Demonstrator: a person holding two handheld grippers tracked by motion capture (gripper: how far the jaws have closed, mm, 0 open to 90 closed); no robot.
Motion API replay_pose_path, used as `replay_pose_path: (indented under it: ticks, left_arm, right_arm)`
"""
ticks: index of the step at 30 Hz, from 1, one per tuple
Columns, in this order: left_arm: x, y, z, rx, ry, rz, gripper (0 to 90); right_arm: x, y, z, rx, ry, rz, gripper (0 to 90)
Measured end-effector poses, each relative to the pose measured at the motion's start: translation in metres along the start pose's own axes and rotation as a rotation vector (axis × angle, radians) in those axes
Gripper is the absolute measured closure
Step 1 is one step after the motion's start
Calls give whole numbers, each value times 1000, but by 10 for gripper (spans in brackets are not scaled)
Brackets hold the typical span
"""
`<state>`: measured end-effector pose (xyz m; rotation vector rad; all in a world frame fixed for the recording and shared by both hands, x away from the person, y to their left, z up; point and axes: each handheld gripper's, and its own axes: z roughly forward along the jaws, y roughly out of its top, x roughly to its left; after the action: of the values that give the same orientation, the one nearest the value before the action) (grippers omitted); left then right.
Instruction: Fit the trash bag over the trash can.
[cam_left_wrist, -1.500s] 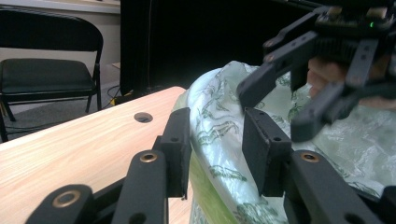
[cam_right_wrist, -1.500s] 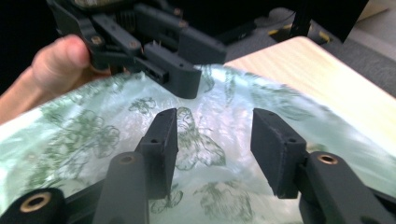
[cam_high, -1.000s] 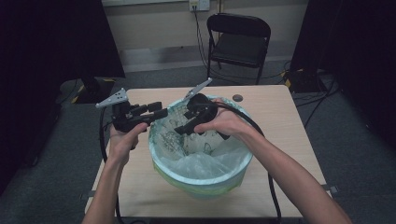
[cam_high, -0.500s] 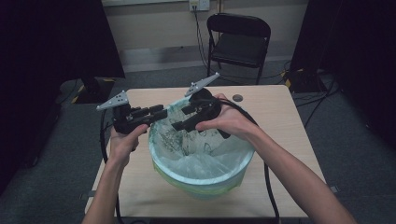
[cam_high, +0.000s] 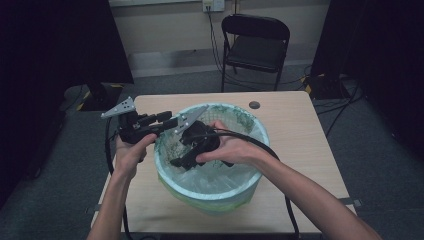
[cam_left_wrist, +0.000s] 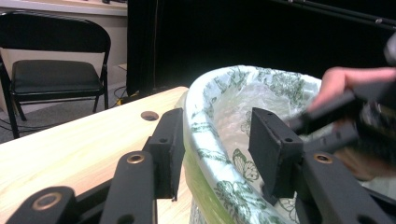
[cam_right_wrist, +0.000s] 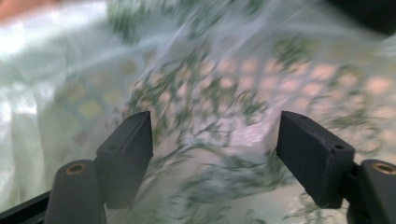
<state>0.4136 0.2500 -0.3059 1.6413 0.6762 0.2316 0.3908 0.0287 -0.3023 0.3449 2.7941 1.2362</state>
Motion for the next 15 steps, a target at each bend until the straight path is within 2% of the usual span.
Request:
replay_pose_path:
  ticks: [3,6,9,10,11,13,15]
  left_arm:
    - [0,1,-2,-4,1,6,542]
    - [-1,2,-1,-4,3,5,536]
    - [-1,2,0,-11,3,4,525]
    - [-1,2,0,-11,1,3,525]
    - [0,2,0,-10,0,2,521]
    - [1,2,0,-8,11,1,525]
    - [3,1,-2,-17,11,-9,528]
  right_arm:
    - [7,0,4,31,34,-33,239]
    - [14,-1,7,50,45,-42,230]
    - [16,-3,10,93,86,-48,216]
    - [17,-3,10,108,82,-57,215]
    - [16,-3,9,105,82,-59,218]
    - [13,-1,5,87,88,-32,219]
    - [6,1,-1,59,65,-18,222]
